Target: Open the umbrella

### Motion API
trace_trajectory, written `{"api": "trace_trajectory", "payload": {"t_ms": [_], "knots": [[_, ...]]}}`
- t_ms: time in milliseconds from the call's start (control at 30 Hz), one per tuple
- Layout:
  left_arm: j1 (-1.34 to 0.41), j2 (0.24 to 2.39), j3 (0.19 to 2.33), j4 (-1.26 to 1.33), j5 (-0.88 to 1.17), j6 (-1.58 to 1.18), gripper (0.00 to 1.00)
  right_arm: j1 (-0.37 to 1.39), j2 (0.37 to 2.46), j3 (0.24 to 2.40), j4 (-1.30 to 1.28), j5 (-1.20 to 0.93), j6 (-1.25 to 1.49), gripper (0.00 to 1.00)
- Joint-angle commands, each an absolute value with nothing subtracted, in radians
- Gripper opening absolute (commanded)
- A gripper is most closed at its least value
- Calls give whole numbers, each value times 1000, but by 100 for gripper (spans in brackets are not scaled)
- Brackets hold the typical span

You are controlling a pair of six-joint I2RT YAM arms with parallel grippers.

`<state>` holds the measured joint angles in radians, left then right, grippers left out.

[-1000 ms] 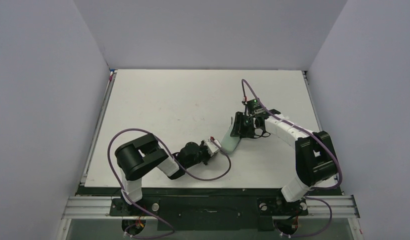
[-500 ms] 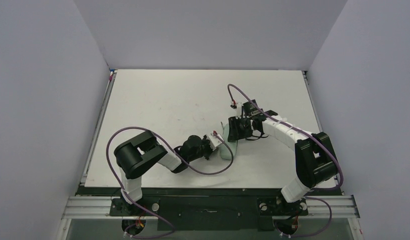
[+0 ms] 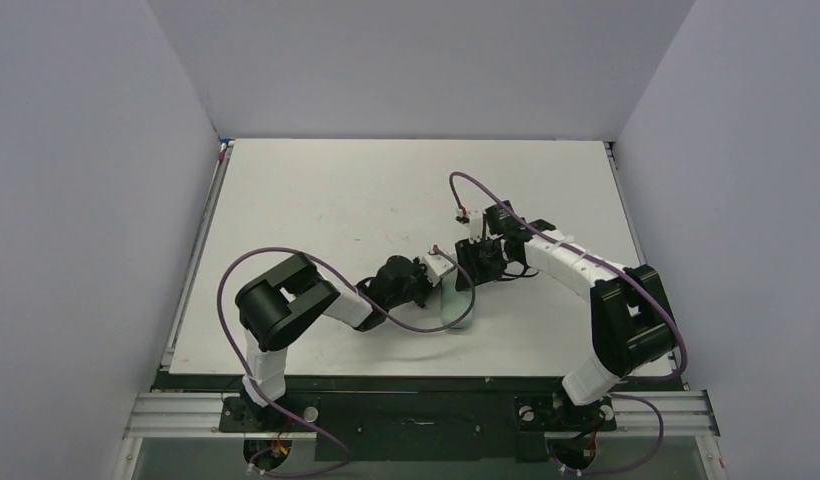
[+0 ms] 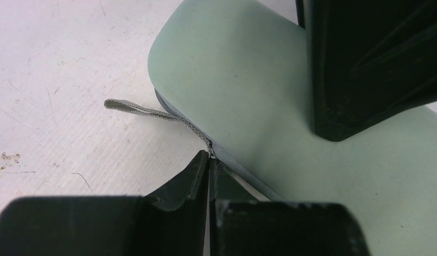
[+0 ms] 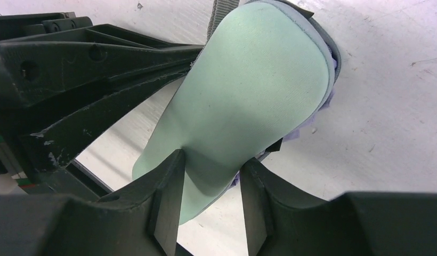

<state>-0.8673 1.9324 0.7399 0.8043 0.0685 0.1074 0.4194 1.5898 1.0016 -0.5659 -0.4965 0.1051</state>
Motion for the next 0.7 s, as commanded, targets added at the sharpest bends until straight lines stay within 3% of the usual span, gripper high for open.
{"api": "trace_trajectory", "payload": {"t_ms": [0, 33, 100, 133, 233, 267, 300, 333, 667], "knots": [[-830, 1900, 741, 857, 36, 123, 2, 416, 1575, 1032, -684, -477, 66, 35], [-827, 1887, 712, 863, 41, 124, 6, 405, 1572, 1050, -685, -485, 70, 41], [-818, 1836, 673, 867, 55, 122, 27, 389, 1569, 1070, -687, -506, 84, 49], [-814, 1799, 663, 853, 60, 114, 42, 385, 1565, 1074, -688, -514, 89, 50], [-784, 1703, 640, 794, 65, 84, 67, 375, 1559, 1089, -681, -553, 106, 55], [-777, 1682, 640, 754, 67, 81, 87, 375, 1552, 1090, -674, -561, 121, 56], [-764, 1647, 640, 735, 72, 78, 95, 375, 1549, 1089, -664, -580, 136, 56], [-756, 1627, 637, 695, 76, 78, 99, 375, 1545, 1083, -658, -593, 147, 56], [-518, 1417, 650, 440, 269, -84, 97, 405, 1553, 1066, -481, -752, 345, 51]]}}
